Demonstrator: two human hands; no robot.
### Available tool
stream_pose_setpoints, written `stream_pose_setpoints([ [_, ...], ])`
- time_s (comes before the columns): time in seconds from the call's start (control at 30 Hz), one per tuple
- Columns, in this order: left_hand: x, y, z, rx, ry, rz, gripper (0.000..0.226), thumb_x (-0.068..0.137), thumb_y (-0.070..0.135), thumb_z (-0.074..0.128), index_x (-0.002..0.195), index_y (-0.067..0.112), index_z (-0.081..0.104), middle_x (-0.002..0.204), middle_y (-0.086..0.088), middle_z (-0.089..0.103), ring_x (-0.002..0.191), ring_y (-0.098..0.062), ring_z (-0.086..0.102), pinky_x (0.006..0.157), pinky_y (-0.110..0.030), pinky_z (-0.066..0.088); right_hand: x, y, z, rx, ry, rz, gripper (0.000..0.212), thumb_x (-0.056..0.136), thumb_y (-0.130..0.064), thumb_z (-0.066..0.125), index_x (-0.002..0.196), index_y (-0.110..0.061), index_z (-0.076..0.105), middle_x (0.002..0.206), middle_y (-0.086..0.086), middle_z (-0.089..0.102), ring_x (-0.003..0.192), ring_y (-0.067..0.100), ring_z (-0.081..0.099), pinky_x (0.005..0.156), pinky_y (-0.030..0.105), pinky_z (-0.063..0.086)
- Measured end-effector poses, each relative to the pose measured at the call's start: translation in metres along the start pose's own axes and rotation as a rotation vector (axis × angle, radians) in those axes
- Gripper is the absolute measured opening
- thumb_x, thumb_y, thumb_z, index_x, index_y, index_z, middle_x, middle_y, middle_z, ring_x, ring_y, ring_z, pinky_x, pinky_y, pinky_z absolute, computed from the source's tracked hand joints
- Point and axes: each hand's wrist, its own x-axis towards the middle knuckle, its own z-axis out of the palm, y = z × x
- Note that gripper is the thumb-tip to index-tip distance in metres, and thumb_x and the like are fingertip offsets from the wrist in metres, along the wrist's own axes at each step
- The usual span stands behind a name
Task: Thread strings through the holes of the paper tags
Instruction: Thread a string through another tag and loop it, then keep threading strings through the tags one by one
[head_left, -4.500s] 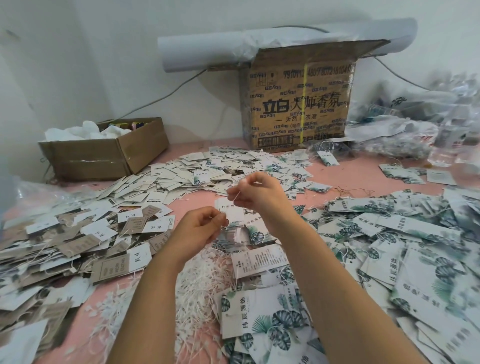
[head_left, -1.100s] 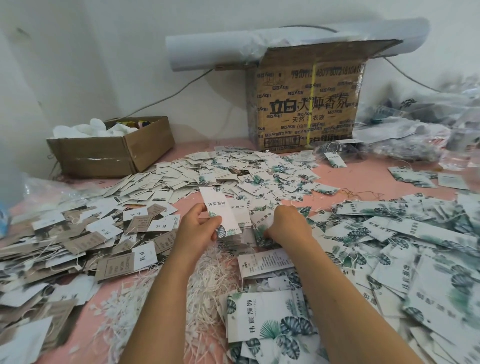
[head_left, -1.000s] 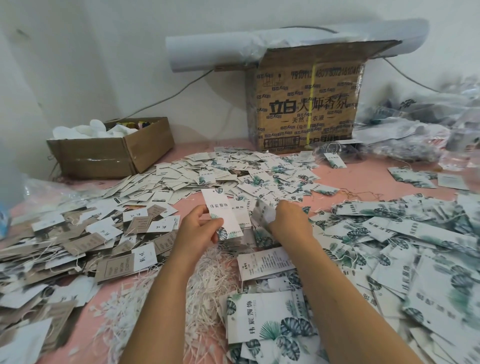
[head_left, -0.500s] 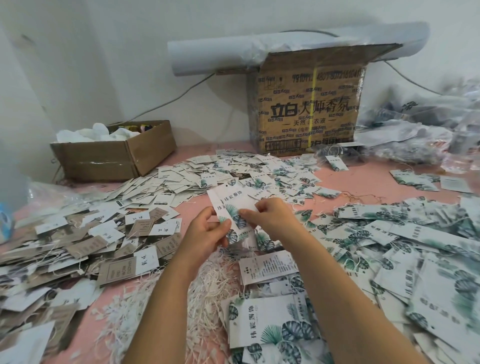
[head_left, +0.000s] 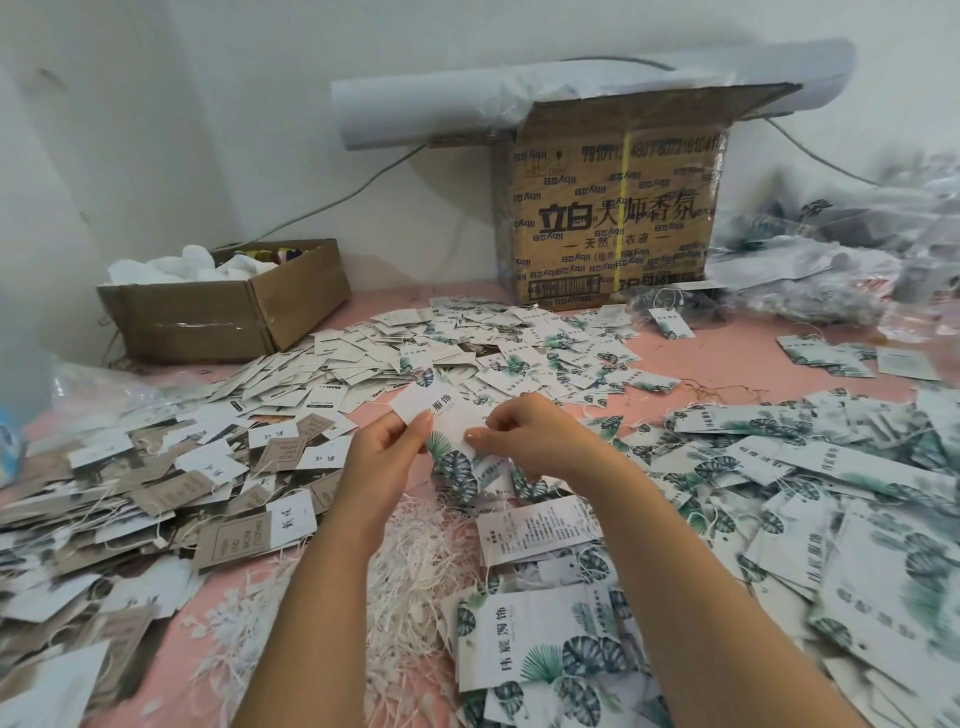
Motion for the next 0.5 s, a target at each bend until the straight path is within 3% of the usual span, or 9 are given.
stream_pose_setpoints([
  [0.1,0.000,0.001,0.000,-0.018,0.025,0.017,0.027,0.091,0.029,0.058,0.076,0.007,0.063,0.078,-0.010,0.061,0.076,-0.017,0.054,0.072,-0.030,0.042,-0.001,-0.003,-0.007,-0.201,0.078,-0.005,0.030,0.089,-0.032,0.061,0.073,-0.006,0.061,0.059,-0.001,0.055,0.044,0.006,0.040,0.045,0.019,0.032],
  [0.2,0.000,0.000,0.002,-0.024,0.021,0.018,0.022,0.091,0.026,0.059,0.076,0.012,0.065,0.073,-0.001,0.064,0.072,-0.012,0.056,0.069,-0.026,0.044,-0.002,-0.006,-0.012,-0.315,0.154,-0.054,0.027,0.090,-0.029,0.059,0.069,-0.012,0.058,0.063,-0.001,0.059,0.048,0.006,0.044,0.044,0.020,0.031],
  [0.4,-0.004,0.003,0.006,-0.103,-0.092,0.080,0.013,0.091,0.014,0.058,0.096,0.022,0.066,0.086,0.008,0.074,0.079,-0.003,0.068,0.065,-0.015,0.050,-0.001,-0.011,-0.010,-0.053,0.288,-0.227,0.015,0.089,-0.018,0.062,0.094,-0.013,0.074,0.044,-0.019,0.054,0.038,-0.007,0.045,0.039,0.006,0.030],
  [0.5,-0.006,0.007,0.012,-0.155,-0.130,0.104,0.017,0.089,0.010,0.060,0.100,0.021,0.064,0.088,0.005,0.074,0.080,-0.007,0.069,0.063,-0.017,0.052,-0.003,-0.014,-0.007,0.085,0.325,-0.283,0.014,0.086,-0.015,0.065,0.097,-0.012,0.074,0.055,-0.012,0.062,0.041,-0.004,0.049,0.041,0.014,0.039],
])
